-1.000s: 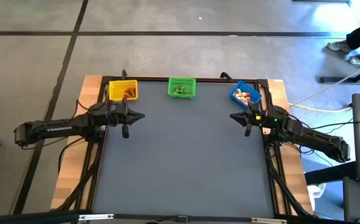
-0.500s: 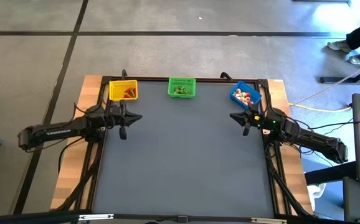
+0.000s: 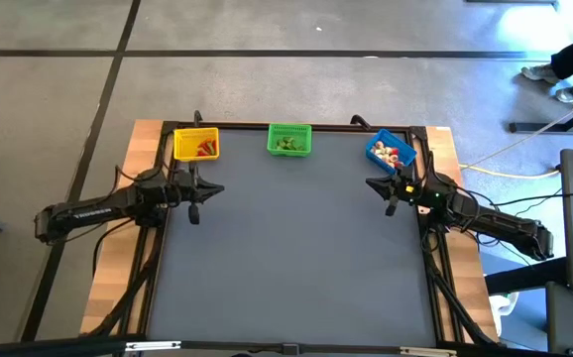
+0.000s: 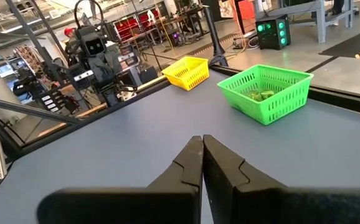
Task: Sort produce into baskets
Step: Return to Home Position
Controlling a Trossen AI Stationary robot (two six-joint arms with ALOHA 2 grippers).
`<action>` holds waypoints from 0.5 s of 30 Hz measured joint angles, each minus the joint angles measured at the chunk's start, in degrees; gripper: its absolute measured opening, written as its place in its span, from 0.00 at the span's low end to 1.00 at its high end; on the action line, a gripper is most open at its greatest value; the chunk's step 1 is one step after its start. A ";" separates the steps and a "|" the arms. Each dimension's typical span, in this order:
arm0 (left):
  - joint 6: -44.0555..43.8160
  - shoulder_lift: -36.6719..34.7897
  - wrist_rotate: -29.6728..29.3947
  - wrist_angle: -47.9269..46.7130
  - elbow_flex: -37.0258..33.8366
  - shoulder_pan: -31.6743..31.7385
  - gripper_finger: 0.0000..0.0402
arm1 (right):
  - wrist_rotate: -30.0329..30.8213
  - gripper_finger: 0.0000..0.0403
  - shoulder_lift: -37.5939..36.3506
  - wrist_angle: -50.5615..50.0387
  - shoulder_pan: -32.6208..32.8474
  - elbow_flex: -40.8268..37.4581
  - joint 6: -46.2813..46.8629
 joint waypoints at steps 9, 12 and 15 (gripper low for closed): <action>1.20 -3.62 -0.18 -2.65 0.04 0.15 0.01 | 0.07 0.04 0.00 -0.87 0.00 -0.10 -0.66; 1.41 -5.34 -1.68 -2.90 0.04 0.15 0.01 | 0.78 0.04 0.00 -0.92 0.00 -0.10 -1.66; 1.02 -6.70 -2.38 -3.01 0.04 0.15 0.01 | 3.12 0.04 0.02 -1.29 0.00 -0.12 -1.62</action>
